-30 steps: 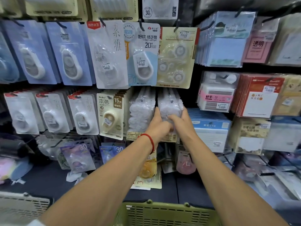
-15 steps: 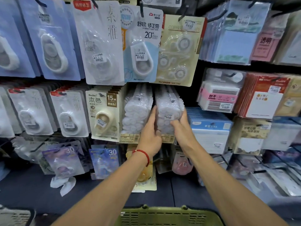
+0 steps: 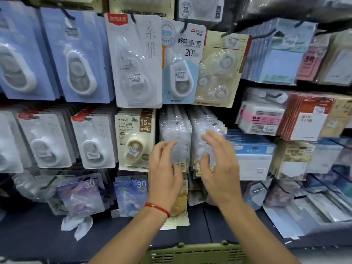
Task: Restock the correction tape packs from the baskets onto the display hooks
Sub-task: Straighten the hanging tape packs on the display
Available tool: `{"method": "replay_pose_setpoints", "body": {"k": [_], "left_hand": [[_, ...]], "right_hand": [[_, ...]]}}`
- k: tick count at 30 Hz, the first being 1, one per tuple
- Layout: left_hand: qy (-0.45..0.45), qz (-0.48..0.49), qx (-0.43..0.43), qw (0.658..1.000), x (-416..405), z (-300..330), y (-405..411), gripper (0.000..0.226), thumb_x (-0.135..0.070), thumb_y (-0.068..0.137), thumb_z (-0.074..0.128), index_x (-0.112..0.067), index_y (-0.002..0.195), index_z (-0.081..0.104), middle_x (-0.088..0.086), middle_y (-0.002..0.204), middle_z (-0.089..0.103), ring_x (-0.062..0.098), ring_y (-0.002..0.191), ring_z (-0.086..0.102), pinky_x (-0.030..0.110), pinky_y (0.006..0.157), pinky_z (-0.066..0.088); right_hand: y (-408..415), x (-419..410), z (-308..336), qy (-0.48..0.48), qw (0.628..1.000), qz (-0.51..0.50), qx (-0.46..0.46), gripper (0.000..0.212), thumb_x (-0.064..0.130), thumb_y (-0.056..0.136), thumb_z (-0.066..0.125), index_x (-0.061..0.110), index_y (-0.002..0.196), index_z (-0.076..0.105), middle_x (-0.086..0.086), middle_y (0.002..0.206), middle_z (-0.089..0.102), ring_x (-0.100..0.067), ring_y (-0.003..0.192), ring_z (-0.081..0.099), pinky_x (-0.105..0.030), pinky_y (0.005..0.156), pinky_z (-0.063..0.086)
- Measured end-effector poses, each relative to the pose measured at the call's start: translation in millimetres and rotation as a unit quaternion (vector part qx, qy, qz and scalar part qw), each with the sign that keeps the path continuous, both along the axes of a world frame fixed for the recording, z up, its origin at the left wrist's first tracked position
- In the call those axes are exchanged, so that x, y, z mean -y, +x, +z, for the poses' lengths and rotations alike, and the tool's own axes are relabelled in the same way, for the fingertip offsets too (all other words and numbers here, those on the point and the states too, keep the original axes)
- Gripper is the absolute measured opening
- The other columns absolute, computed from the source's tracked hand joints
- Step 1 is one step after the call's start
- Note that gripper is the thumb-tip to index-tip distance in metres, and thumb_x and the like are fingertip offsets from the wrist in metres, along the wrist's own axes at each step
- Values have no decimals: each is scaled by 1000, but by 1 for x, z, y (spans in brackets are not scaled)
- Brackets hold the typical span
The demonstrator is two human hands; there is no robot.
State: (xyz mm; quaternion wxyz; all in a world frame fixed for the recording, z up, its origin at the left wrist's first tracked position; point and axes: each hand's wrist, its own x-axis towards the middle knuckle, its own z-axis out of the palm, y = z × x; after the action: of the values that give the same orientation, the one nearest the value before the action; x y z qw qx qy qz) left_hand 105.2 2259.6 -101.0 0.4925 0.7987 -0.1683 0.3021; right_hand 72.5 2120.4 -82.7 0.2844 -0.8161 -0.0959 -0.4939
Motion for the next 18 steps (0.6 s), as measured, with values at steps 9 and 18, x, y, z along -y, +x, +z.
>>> {"method": "replay_pose_setpoints", "body": {"k": [9,18], "left_hand": [[63,-36,-18,997,-11,-13,0,73,13,87,57,-12,155,47,-2,165,34,11,154,25,19,127,17],[287,3,5,958,-15,-17,8,91,2,90,64,-30,165,25,6,170,3,29,157,7,35,109,51]], "right_hand": [[16,-19,7,21,980,59,-189,50,-1,101,57,11,149,55,-4,162,42,-18,147,44,-40,119,41],[14,41,-16,-243,940,-164,-175,98,11,84,86,24,164,32,-14,171,23,-38,155,28,-51,124,33]]}}
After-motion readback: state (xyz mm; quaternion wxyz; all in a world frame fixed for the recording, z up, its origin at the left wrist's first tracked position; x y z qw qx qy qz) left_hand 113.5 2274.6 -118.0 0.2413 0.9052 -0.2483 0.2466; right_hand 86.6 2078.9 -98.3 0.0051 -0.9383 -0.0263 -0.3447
